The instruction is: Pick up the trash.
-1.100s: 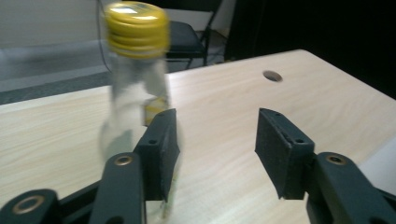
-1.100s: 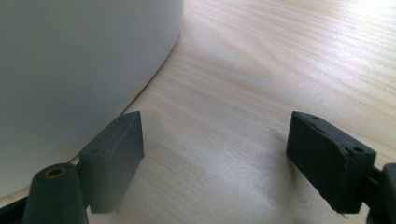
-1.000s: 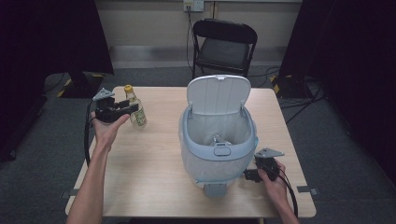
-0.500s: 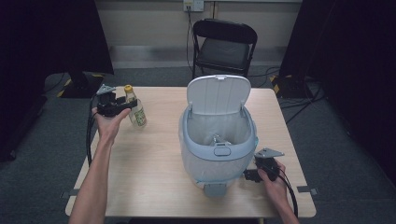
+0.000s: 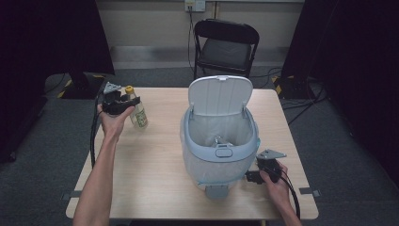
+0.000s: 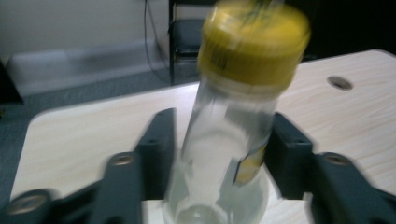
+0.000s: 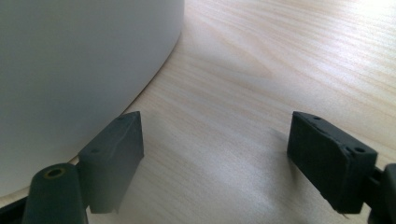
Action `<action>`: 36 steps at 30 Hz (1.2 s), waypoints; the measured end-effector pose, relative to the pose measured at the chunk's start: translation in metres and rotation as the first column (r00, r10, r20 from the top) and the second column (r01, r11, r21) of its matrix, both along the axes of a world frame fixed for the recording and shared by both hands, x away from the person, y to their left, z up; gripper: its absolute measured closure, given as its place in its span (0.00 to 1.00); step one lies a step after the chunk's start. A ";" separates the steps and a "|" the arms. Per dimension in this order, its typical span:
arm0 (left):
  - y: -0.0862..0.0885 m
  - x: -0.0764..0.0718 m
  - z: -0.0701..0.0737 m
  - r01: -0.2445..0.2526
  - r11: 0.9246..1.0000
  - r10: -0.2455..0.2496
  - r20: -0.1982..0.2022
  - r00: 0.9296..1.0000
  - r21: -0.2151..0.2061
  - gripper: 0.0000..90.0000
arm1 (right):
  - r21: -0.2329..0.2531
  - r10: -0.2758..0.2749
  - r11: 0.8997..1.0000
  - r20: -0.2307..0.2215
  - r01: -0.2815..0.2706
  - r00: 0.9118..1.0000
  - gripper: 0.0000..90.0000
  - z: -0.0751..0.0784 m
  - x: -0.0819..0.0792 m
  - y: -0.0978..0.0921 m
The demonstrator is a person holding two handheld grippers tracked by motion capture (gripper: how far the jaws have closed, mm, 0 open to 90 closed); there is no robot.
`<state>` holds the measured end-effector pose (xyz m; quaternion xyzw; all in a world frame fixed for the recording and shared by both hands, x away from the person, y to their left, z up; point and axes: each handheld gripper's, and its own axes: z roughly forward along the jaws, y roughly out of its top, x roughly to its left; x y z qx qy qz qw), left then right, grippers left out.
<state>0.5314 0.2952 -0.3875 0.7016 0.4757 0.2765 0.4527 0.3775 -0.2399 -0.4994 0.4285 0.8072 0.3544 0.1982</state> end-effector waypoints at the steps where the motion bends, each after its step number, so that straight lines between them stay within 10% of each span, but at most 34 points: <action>1: -0.001 0.000 0.001 0.013 1.000 -0.013 -0.003 1.000 0.006 0.58 | 0.000 0.000 1.000 0.000 0.000 1.000 0.20 0.000 0.000 0.000; 36: -0.018 -0.061 0.005 0.147 0.989 -0.146 -0.012 0.989 0.014 0.59 | 0.000 0.000 1.000 0.000 0.000 1.000 0.20 0.000 0.000 0.000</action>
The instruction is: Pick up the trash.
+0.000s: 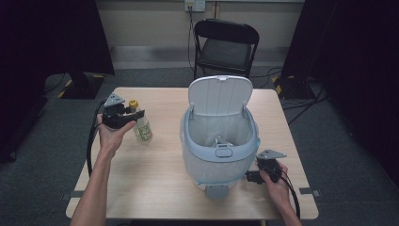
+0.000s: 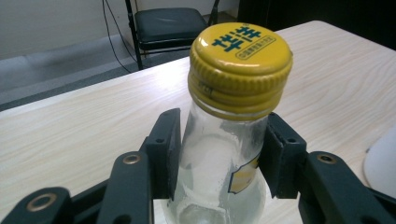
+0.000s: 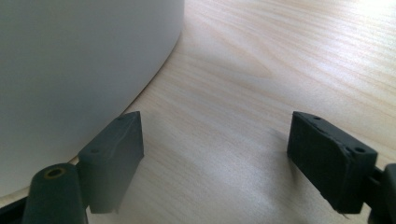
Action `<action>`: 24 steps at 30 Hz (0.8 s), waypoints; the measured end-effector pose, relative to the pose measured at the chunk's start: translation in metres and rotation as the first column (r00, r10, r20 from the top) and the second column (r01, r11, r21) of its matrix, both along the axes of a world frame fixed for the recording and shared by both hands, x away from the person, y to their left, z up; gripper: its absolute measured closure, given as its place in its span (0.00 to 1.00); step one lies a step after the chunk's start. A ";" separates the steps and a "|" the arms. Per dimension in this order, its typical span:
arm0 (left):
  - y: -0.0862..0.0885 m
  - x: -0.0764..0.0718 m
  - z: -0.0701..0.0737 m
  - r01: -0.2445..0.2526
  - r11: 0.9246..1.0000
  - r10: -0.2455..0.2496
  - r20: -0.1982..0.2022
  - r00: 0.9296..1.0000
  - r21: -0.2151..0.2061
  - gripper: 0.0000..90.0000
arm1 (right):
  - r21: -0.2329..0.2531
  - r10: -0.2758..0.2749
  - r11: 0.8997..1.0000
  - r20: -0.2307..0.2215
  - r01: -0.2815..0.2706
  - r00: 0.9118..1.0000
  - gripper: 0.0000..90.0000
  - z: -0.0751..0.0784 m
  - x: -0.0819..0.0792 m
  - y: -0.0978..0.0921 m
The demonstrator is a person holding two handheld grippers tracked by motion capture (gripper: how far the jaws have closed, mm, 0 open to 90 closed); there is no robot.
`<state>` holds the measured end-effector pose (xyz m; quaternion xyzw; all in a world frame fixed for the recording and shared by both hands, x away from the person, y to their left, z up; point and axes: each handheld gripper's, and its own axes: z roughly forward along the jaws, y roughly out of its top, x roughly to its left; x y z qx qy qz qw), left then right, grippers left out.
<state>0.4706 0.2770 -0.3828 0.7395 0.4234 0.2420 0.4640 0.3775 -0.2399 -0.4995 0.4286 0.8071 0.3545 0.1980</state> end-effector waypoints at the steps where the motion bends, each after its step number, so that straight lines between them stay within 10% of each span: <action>1: 0.000 -0.003 0.000 0.002 1.000 -0.002 0.000 1.000 -0.001 0.59 | -0.001 0.000 1.000 0.000 0.000 1.000 0.20 0.000 0.000 0.000; 24: -0.013 -0.053 -0.001 0.062 0.998 -0.062 0.005 0.998 -0.003 0.59 | -0.001 -0.001 1.000 0.001 0.001 1.000 0.20 0.000 0.000 0.000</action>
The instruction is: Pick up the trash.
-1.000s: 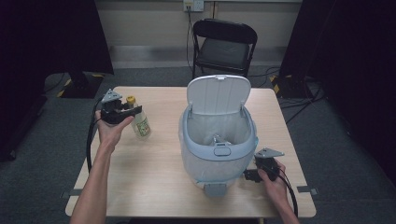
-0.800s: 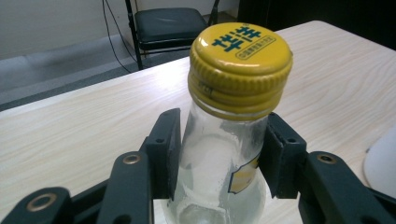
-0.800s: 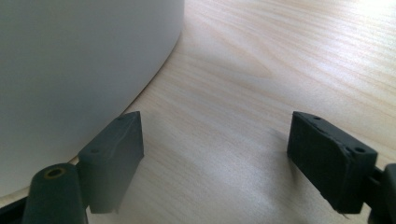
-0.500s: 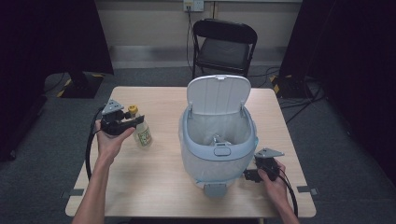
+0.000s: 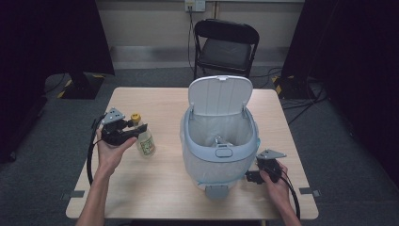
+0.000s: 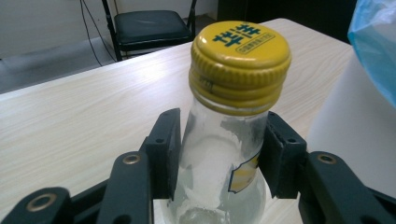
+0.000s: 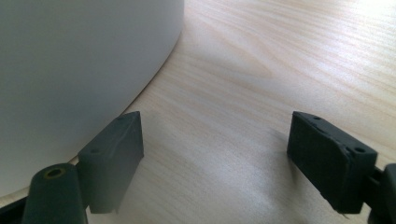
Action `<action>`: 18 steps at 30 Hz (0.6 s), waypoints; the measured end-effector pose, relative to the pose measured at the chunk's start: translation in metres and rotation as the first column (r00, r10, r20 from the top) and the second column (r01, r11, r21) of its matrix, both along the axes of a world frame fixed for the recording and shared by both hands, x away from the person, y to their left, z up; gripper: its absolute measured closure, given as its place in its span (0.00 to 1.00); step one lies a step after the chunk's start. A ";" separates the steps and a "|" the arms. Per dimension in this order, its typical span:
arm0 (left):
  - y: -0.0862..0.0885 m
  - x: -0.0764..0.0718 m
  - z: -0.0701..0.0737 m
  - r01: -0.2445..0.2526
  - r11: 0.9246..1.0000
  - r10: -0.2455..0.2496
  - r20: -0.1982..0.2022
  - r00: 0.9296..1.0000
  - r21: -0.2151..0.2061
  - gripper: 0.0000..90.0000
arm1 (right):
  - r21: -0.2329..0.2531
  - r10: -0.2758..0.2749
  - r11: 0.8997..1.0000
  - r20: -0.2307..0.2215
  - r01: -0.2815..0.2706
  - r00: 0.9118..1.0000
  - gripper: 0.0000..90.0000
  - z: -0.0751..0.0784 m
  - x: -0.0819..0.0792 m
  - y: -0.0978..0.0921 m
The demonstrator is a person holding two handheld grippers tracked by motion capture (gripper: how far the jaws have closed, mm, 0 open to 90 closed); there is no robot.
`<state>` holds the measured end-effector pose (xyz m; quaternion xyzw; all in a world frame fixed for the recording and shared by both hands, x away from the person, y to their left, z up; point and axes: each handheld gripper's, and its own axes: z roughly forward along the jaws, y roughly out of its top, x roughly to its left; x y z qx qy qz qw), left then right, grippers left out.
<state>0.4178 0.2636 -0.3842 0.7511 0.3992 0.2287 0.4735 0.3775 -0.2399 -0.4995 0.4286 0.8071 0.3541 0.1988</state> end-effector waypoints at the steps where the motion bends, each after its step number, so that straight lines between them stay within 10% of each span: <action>1: 0.000 -0.002 0.000 0.006 1.000 -0.006 0.001 1.000 0.003 0.59 | 0.000 0.000 1.000 0.000 0.000 1.000 0.20 0.000 0.000 0.000; 18: -0.013 -0.034 0.000 0.039 0.999 -0.039 -0.008 0.999 -0.007 0.59 | 0.000 -0.005 1.000 -0.001 0.005 1.000 0.20 0.000 0.000 0.000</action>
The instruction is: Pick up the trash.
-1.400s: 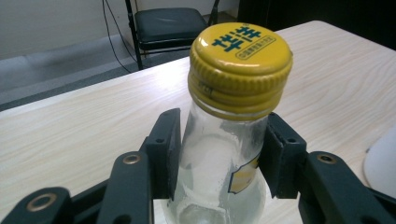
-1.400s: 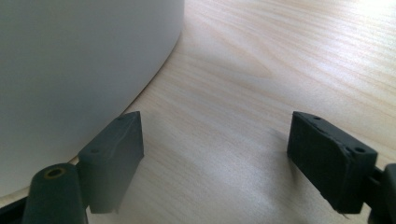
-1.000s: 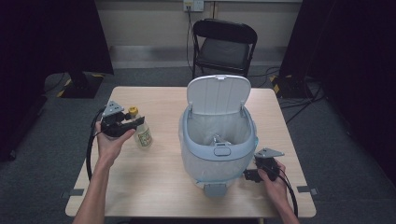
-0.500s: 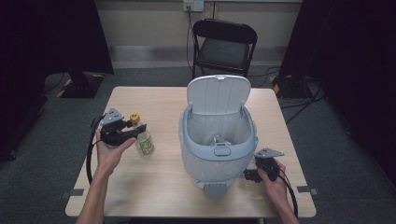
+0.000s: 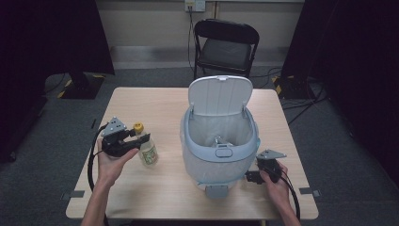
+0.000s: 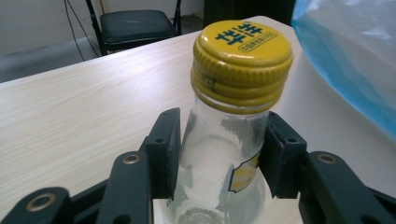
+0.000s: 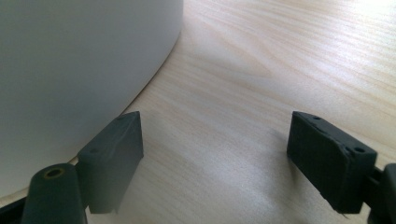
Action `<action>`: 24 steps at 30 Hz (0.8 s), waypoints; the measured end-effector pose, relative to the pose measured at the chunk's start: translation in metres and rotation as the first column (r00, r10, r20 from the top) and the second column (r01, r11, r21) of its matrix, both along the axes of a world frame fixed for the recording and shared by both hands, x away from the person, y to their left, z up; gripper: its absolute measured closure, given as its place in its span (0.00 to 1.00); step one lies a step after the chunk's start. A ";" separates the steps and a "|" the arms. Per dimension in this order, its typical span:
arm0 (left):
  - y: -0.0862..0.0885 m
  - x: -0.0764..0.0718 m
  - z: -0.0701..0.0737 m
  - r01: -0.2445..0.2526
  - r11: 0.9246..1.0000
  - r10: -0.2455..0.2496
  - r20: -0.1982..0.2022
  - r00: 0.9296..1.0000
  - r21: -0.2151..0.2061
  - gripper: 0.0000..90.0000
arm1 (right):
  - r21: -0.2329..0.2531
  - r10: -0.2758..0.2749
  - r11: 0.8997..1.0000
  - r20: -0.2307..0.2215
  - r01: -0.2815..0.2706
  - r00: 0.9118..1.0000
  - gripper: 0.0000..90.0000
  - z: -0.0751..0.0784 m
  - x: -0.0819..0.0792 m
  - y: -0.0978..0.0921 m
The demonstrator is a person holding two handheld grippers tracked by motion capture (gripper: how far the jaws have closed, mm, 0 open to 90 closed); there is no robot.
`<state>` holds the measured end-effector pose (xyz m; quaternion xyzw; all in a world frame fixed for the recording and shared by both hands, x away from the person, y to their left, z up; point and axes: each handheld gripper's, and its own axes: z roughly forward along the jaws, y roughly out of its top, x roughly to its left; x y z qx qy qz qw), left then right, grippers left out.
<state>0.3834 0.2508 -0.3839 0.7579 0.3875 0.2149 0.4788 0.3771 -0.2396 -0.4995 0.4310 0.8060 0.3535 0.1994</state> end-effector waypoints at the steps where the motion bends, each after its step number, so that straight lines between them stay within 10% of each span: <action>1: 0.000 -0.001 0.000 0.004 1.000 -0.004 -0.001 1.000 0.001 0.59 | 0.000 0.000 1.000 0.000 0.000 1.000 0.20 0.000 0.000 0.000; 10: 0.001 -0.008 -0.010 0.022 0.997 -0.021 0.006 1.000 -0.074 0.54 | 0.000 0.000 1.000 0.000 0.000 1.000 0.20 0.000 0.000 0.000; 14: 0.002 -0.009 -0.017 0.041 0.998 -0.042 -0.032 0.999 -0.041 0.31 | 0.000 0.000 1.000 0.000 0.000 1.000 0.20 0.000 0.000 0.000; 20: 0.007 -0.015 -0.035 0.024 0.999 -0.025 -0.033 0.999 -0.026 0.26 | 0.000 0.000 1.000 0.000 0.000 1.000 0.20 0.000 0.000 0.000; 24: -0.005 -0.017 -0.051 0.011 0.997 -0.009 -0.037 0.999 0.073 0.26 | 0.000 0.000 1.000 0.000 0.000 1.000 0.20 0.000 0.000 0.000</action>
